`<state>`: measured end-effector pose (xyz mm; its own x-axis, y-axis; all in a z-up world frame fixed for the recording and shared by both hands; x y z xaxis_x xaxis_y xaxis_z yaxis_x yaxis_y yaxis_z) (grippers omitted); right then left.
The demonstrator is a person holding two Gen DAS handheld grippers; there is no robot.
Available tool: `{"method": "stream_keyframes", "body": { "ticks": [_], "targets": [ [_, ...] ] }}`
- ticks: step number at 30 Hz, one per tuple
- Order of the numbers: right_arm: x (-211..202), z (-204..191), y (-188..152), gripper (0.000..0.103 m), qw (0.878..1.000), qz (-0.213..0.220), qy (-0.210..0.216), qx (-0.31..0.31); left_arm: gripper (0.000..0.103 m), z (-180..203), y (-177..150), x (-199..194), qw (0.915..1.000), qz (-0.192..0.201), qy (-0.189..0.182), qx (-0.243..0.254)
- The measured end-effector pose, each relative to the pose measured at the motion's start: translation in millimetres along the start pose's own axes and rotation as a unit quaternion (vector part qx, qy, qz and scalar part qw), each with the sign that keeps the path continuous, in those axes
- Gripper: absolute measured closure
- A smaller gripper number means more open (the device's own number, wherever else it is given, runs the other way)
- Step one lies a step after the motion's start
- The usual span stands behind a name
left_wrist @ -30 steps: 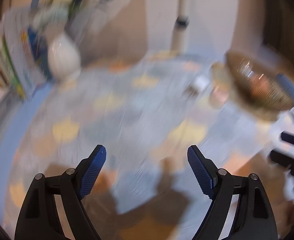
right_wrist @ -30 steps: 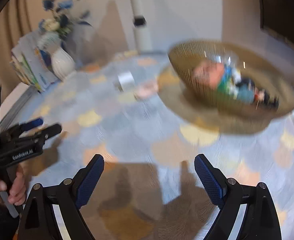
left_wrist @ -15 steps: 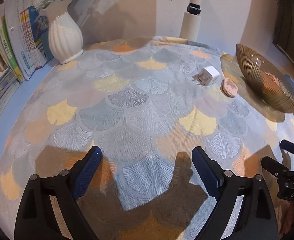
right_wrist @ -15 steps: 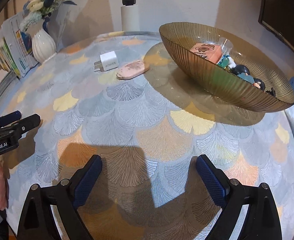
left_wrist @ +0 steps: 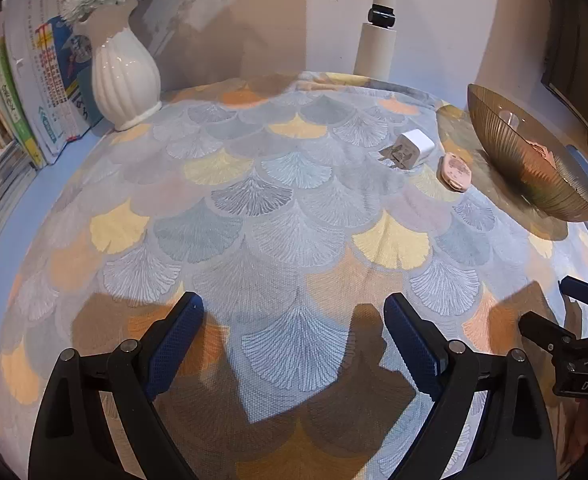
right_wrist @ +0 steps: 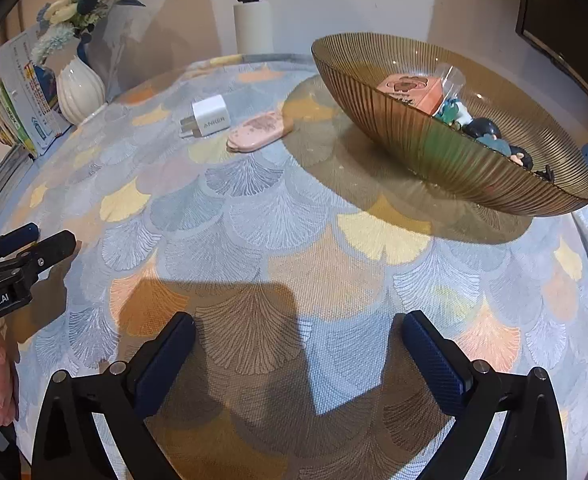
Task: Organize rigid objects
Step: 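Move both tools back toward the white charger and pink item, then grasp the white charger with the left tool while the right tool grasps the pink item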
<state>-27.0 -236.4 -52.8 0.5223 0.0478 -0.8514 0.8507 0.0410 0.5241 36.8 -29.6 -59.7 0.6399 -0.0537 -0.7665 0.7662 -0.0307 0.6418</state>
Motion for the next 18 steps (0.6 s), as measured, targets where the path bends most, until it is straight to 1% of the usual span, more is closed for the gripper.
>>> {"method": "stream_keyframes", "body": {
  "ticks": [2,3,4,5,6,8,10,12,13,16,18],
  "targets": [
    [0.7,-0.8,-0.1,0.000,1.000,-0.013,-0.001,0.000,0.012,4.2,1.2,1.6,0.9998,-0.013,-0.015,0.008],
    [2.1,-0.8,1.3,0.000,1.000,-0.023,-0.002,0.003,0.012,8.0,3.9,2.5,0.9990,-0.027,-0.033,0.013],
    [3.8,-0.3,4.7,0.000,0.999,-0.030,-0.003,0.013,0.012,10.1,7.2,2.2,0.9984,-0.032,-0.045,0.014],
    [5.7,0.5,8.5,0.000,0.999,-0.030,-0.003,0.024,0.012,13.1,15.3,-0.6,0.9977,-0.029,-0.059,0.016],
    [8.1,1.3,14.7,0.000,0.999,-0.026,-0.002,0.042,0.012,16.4,26.2,-4.6,0.9973,-0.018,-0.069,0.019],
    [14.4,1.4,28.2,0.000,0.997,-0.009,-0.004,0.072,0.012,26.1,51.9,-9.8,0.9963,0.006,-0.080,0.033],
    [21.8,-2.5,39.2,0.000,0.997,0.005,-0.014,0.075,0.014,38.8,73.1,-7.1,0.9944,0.021,-0.088,0.055],
    [31.4,-5.1,49.8,0.000,0.997,0.006,-0.040,0.064,0.021,53.5,92.3,6.9,0.9916,0.021,-0.102,0.077],
    [33.1,-5.6,54.5,0.000,0.997,0.008,-0.041,0.066,0.021,56.5,96.7,12.4,0.9908,0.019,-0.107,0.081],
    [39.6,-4.5,70.9,0.000,0.996,0.015,-0.026,0.085,0.022,74.7,106.0,36.9,0.9854,0.001,-0.135,0.103],
    [44.7,-5.6,80.3,0.000,0.996,0.018,-0.018,0.082,0.028,85.0,108.6,50.9,0.9824,-0.004,-0.135,0.129]
  ]
}}
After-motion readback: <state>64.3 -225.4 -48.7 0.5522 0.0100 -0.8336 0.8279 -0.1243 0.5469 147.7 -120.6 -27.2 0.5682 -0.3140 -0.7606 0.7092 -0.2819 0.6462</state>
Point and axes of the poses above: each gripper's, at about its wrist camera, not at the fingertips, and x roughly the way its jaws point, z to its right, y to its top, the point moved 8 cm from there along x, roughly the way its jaws point, and after that the axes turned 2 degrees about y, right-handed, at the moved point
